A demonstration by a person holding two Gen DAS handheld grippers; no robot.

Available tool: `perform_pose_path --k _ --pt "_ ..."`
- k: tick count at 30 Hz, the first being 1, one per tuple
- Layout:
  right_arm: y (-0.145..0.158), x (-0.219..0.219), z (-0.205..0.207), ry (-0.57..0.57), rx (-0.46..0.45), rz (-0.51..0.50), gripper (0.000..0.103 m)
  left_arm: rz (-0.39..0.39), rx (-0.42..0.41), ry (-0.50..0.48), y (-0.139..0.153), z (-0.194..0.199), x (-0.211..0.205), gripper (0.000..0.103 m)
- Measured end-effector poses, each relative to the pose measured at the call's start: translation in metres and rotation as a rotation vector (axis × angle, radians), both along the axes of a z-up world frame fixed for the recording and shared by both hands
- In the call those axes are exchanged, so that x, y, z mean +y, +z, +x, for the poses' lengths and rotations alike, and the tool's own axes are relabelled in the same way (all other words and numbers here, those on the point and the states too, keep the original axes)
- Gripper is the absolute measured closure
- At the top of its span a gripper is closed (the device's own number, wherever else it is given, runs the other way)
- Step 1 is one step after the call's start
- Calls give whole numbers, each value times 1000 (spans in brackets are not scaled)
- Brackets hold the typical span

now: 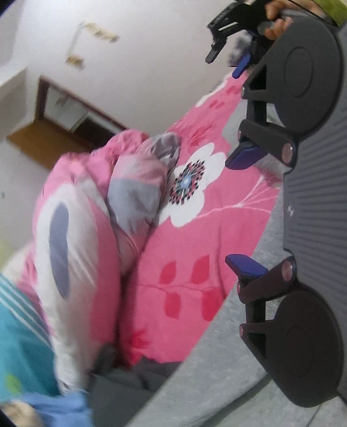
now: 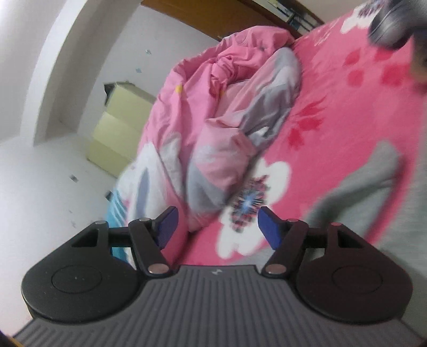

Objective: Fold clothes

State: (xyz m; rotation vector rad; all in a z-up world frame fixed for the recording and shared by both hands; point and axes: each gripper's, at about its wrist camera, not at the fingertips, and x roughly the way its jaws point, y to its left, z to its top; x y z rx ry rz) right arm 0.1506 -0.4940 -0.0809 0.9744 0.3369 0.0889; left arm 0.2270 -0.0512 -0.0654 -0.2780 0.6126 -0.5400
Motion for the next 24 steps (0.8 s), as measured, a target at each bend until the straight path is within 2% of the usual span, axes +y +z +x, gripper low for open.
perform_pose_path --k 3,5,7,12,14,16,18,19,20,22,24 --pt "-6 3 -8 38 109 -65 47 104 -75 -80 5 -19 -19 31" --pt "-16 7 -5 73 176 -45 48 176 -114 -111 3 -29 -31 30" --pt "-27 7 -1 61 215 3 49 244 -144 -129 -1 -37 -42 30" --pt "-42 2 29 5 246 66 49 380 -210 -154 -9 -50 -57 30" --pt "-43 1 39 -8 246 61 49 401 -221 -159 -10 -51 -57 30" --pt "-44 0 50 -20 245 56 53 403 -219 -157 -11 -52 -56 30" --pt "-46 -1 60 -33 245 51 67 402 -217 -153 -11 -52 -55 30" --pt "-46 -1 65 -39 245 48 87 402 -218 -149 -11 -52 -55 30" --pt "-47 -2 70 -45 244 46 99 403 -219 -143 -10 -53 -54 31" --pt "-48 -3 81 -58 244 41 100 401 -222 -135 -9 -55 -51 31" --pt "-34 -1 71 -79 168 26 100 400 -227 -127 -8 -57 -46 31"
